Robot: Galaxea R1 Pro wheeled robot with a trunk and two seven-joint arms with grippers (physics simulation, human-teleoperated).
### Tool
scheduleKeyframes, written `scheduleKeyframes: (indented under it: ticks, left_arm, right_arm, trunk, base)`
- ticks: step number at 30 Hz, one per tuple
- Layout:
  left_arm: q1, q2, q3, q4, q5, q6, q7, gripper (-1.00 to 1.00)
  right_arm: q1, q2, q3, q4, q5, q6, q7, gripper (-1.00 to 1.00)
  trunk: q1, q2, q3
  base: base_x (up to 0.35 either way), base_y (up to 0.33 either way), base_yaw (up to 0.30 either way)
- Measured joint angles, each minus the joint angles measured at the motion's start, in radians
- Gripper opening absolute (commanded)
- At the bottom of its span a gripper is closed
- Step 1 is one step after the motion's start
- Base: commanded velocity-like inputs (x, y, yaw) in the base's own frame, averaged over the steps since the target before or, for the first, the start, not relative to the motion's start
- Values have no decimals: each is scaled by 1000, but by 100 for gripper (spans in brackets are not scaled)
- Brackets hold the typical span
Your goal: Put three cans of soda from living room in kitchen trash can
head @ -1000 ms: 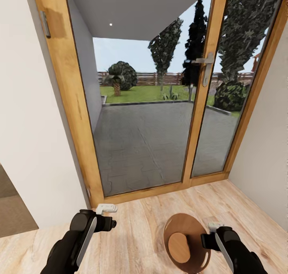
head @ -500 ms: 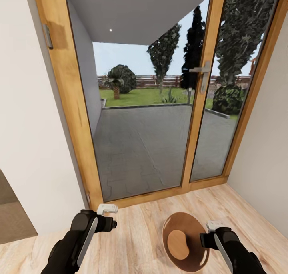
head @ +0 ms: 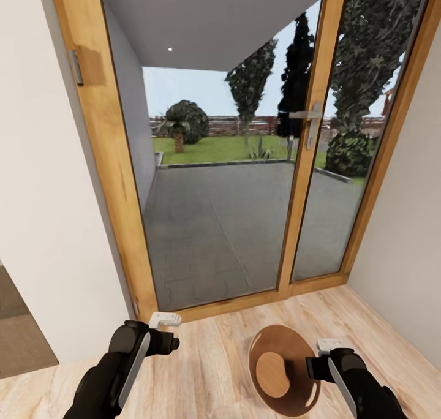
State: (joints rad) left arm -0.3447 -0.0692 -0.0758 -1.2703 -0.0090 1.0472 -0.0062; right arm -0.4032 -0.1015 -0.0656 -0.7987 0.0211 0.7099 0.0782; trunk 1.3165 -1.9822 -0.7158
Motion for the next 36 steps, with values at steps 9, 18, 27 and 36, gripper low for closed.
scheduleKeyframes:
  ticks: [9,18,27,36]
  left_arm:
    - [0,-1,-12,17,0,0,3,100]
    - [0,-1,-13,22,0,0,3,100]
    - [0,-1,-13,23,0,0,3,100]
    - [0,-1,-13,23,0,0,3,100]
  right_arm:
    - [0,4,0,3,-3,0,0,-100]
    - [0,5,0,5,2,-3,5,-100]
    - [2,5,0,5,0,-58,11,-100]
    - [2,5,-1,5,0,-65,14,-100]
  trunk:
    - [-35,63,36]
    - [-69,126,65]
    - [-104,189,94]
    - [-138,252,122]
  base:
    - [0,0,49]
    - [0,0,4]
    - [0,0,0]
    - [0,0,0]
